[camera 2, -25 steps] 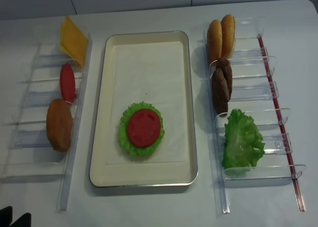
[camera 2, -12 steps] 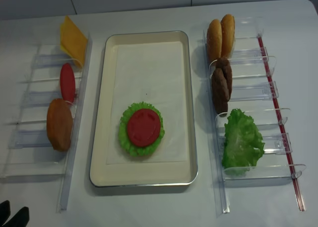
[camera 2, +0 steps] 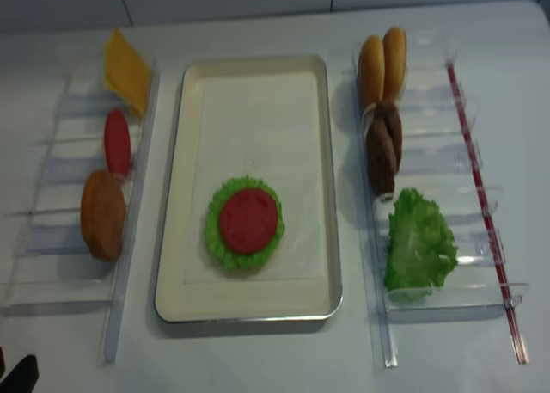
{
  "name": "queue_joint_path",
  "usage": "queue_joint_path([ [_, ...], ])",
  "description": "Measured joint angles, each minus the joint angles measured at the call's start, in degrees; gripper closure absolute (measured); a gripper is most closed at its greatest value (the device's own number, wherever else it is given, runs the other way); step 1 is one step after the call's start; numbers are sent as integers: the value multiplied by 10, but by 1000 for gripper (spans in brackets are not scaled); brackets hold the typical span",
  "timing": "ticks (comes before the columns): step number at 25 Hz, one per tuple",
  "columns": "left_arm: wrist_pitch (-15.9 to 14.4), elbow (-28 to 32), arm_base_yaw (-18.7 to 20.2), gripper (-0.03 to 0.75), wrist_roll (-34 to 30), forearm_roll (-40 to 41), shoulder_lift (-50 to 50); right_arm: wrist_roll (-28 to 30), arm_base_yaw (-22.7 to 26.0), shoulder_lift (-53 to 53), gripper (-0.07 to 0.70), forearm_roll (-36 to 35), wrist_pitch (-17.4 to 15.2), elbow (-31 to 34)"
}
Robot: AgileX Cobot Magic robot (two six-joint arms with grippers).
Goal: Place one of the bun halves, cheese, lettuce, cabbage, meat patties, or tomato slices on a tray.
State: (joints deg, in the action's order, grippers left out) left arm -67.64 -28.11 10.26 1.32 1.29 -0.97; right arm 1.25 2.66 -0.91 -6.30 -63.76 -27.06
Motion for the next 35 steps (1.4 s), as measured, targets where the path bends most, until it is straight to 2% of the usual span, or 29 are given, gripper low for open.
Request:
queue_joint_path([
  [4, 0, 0, -8, 432, 0, 1, 0, 0, 0, 0, 171, 0, 0, 0],
  [8, 0, 0, -59, 432, 0, 2, -1, 0, 0, 0, 171, 0, 0, 0],
  [10, 0, 0, -70, 432, 0, 3, -1, 0, 0, 0, 171, 0, 0, 0],
  [35, 0, 0, -72, 432, -1, 24, -1, 0, 0, 0, 171, 0, 0, 0],
])
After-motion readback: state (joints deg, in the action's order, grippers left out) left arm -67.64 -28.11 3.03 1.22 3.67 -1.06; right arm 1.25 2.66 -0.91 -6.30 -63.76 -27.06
